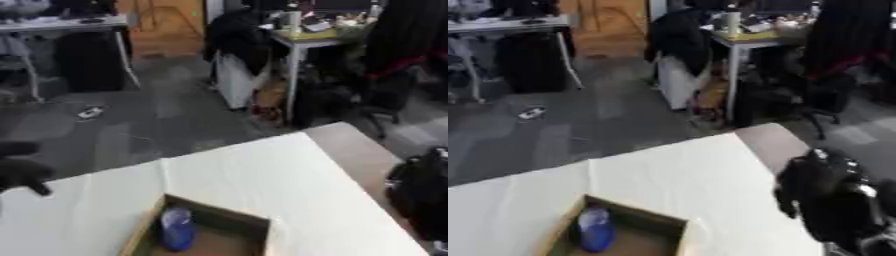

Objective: Pick up objects on the table and place them in the box.

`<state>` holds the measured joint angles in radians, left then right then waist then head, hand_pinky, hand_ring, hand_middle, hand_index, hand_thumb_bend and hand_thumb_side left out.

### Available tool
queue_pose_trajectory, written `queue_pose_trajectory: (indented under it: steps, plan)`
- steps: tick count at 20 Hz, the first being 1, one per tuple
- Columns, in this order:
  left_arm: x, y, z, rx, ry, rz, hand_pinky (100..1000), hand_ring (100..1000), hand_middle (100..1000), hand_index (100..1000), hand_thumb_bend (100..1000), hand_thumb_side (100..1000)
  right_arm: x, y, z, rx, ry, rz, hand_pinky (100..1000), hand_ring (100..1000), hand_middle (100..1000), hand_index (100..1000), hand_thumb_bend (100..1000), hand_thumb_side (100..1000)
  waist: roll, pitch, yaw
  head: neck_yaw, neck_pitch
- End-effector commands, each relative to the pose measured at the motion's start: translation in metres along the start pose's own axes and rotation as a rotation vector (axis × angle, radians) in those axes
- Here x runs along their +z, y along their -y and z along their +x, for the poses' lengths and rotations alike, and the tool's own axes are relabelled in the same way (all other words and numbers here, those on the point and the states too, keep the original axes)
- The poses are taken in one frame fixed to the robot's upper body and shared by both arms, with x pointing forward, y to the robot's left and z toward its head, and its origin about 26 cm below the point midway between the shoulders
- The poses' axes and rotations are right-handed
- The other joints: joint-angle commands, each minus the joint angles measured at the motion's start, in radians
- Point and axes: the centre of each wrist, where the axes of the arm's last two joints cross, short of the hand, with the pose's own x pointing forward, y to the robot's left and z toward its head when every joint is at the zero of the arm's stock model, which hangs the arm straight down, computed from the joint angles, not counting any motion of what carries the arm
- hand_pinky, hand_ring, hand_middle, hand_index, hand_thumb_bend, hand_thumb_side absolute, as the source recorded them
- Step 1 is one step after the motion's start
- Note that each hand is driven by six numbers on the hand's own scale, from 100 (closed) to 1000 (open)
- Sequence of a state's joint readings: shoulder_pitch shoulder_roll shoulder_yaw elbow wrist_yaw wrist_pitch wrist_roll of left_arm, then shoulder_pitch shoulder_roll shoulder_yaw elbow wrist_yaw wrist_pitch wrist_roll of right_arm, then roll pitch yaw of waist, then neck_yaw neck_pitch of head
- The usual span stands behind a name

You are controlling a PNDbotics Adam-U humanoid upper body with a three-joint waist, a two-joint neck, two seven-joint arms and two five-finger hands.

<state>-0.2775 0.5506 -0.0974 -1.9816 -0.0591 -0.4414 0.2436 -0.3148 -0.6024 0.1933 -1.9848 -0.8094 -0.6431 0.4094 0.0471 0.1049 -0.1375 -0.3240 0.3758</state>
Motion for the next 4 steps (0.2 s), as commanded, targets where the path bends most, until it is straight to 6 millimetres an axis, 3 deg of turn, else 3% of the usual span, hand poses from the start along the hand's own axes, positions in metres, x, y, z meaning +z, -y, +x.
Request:
queue_pose_trajectory:
  steps: [1,2,4]
  plan:
    - [-0.008,-0.0049,0.005,0.001,0.05,-0.002,448,567,730,723,100,796,-0.0051,-0.0116,-0.0048,-0.165,-0.066,0.031,100,418,479,742,100,959,-0.002,-0.007,0.001,-0.103,0.032]
    - [-0.0069,-0.0048,0.0048,0.0,0.045,-0.005,439,561,728,723,100,796,-0.0057,-0.0128,-0.0058,-0.213,-0.087,0.031,100,418,480,773,100,1000,-0.001,-0.005,0.0,-0.112,0.043]
    - [-0.0037,-0.0046,0.0043,-0.003,0.026,-0.01,434,557,728,722,100,797,-0.0079,-0.0135,-0.0066,-0.292,-0.127,0.038,100,425,487,785,100,1000,0.002,0.0,-0.004,-0.123,0.067]
